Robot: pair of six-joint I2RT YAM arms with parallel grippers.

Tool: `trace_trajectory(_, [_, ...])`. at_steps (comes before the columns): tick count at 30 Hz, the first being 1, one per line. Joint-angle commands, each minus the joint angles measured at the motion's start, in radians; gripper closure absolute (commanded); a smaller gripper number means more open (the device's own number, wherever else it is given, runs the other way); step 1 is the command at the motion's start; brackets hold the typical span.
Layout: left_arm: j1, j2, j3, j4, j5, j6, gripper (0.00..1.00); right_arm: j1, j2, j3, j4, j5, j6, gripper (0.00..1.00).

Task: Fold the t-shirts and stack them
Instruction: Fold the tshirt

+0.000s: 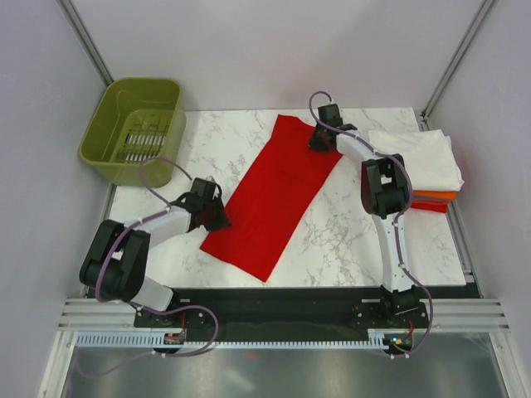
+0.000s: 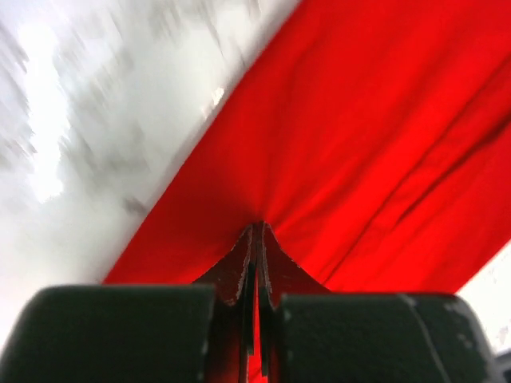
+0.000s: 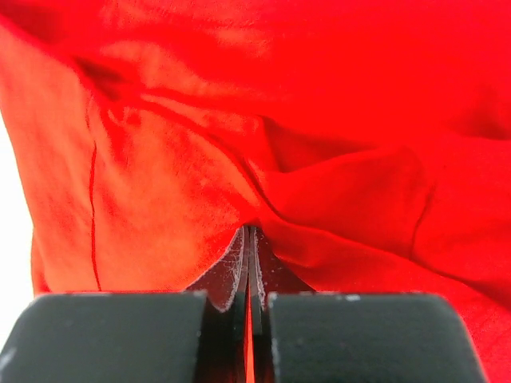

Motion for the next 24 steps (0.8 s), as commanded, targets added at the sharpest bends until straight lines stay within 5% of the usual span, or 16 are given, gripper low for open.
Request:
trace_trajectory(1, [-0.08, -0.075, -0.107, 0.003, 0.017, -0.12, 0.98, 0.004, 0.141, 0.073, -0.092, -0.068, -0.006, 1.0])
trace_trajectory(7, [-0.266, -0.178, -0.221, 0.083, -0.021, -0.288, 0.98, 0.033, 0.232, 0.205, -0.086, -0.125, -0.009, 1.0])
trace_trajectory(13, [-0.338, -0.181, -0.261, 0.279, 0.032, -0.336, 0.98, 0.029, 0.327, 0.365, -0.078, -0.169, -0.015, 0.99])
trace_trajectory(19, [-0.401, -0.185, -0.177, 0.279, 0.04, -0.313, 0.89, 0.024, 0.324, 0.411, -0.041, -0.223, -0.032, 0.85])
trace_trajectory(24, [-0.4, -0.291, -0.135, 0.188, 0.01, -0.283, 0.82, 0.021, 0.166, 0.295, 0.055, -0.304, -0.07, 0.73])
